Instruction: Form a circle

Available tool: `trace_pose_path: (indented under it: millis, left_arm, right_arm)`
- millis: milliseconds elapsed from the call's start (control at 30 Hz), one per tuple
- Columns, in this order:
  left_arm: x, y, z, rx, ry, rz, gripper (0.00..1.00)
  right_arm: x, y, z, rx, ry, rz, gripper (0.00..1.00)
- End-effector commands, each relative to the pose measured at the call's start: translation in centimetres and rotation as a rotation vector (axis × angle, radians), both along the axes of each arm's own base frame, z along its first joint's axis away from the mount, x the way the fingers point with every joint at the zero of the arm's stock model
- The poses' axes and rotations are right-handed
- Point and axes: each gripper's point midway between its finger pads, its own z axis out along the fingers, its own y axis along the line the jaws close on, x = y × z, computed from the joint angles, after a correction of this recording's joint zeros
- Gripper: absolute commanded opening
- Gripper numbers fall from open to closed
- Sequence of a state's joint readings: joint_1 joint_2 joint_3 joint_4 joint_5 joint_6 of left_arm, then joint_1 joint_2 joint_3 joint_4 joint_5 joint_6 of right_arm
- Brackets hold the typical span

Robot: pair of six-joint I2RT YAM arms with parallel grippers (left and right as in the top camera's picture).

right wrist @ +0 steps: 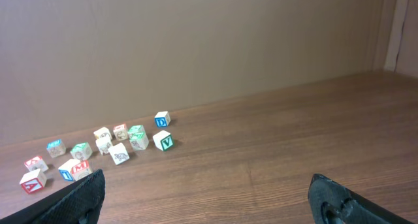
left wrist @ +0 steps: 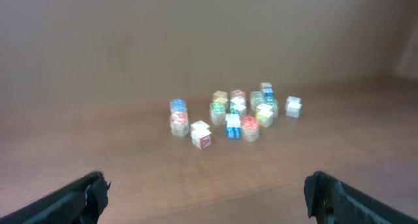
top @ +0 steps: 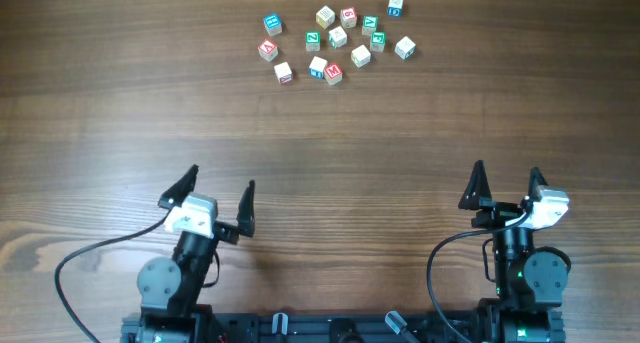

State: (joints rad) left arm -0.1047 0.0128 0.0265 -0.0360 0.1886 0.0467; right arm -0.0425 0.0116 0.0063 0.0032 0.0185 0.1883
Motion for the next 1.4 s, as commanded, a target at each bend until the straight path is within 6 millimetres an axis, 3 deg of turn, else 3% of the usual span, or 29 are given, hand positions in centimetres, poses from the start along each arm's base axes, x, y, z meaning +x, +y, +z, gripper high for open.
trace_pose_path:
  millis: [0,67,200,300,433,533,633,767,833,867,1100,1200,1367]
  left_arm:
    - [-1.2,-0.8,2.3,-0.038,0.063,-0.049,1.00]
    - [-1.8,-1.0,4.3,-0.009,0.073,-0.070,1.00]
    - [-2.6,-1.4,10.6,0.021,0.055,-0.098,1.00]
    - [-1.4,-2.1,14.1,0.023,0.144,-0.133,1.00]
    - [2.5,-3.6,17.5,0.018,0.299,-0.202,1.00]
    - [7.1,-4.2,19.8,0.018,0.388,-0.202,1.00]
    - [12.5,-5.3,20.6,0.022,0.473,-0.216,1.00]
    - [18.3,-7.3,18.8,0.031,0.539,-0.243,1.00]
    - [21.2,-8.2,16.7,0.034,0.547,-0.251,1.00]
    - [22.5,-8.4,14.6,0.034,0.587,-0.252,1.00]
    - [26.7,-11.8,6.6,-0.016,0.684,-0.399,1.00]
    - [28.9,-13.4,2.1,-0.008,0.706,-0.418,1.00]
    - [30.9,-15.4,-4.8,0.006,0.764,-0.388,1.00]
  right_arm:
    - [0.0,0.4,0.1,-0.003,-0.006,0.021,1.00]
    - [0.0,0.4,0.1,-0.003,-0.006,0.021,1.00]
    - [0.0,0.4,0.1,-0.003,-0.006,0.021,1.00]
    - [0.0,0.4,0.1,-0.003,-0.006,0.021,1.00]
    - [0.0,0.4,0.1,-0.003,-0.006,0.021,0.99]
    - [0.0,0.4,0.1,-0.003,-0.006,0.021,1.00]
    - [0.0,0.4,0.1,-0.003,-0.006,0.021,1.00]
    - [0.0,0.4,0.1,-0.003,-0.006,0.021,1.00]
    - [0.0,0.4,0.1,-0.003,-0.006,0.021,1.00]
    - [0.0,0.4,0.1,-0.003,-0.006,0.021,1.00]
    - [0.0,0.4,0.1,-0.003,-0.006,0.021,1.00]
    - [0.0,0.4,0.1,-0.003,-0.006,0.021,1.00]
    - [0.0,0.4,0.1,-0.003,-0.006,0.021,1.00]
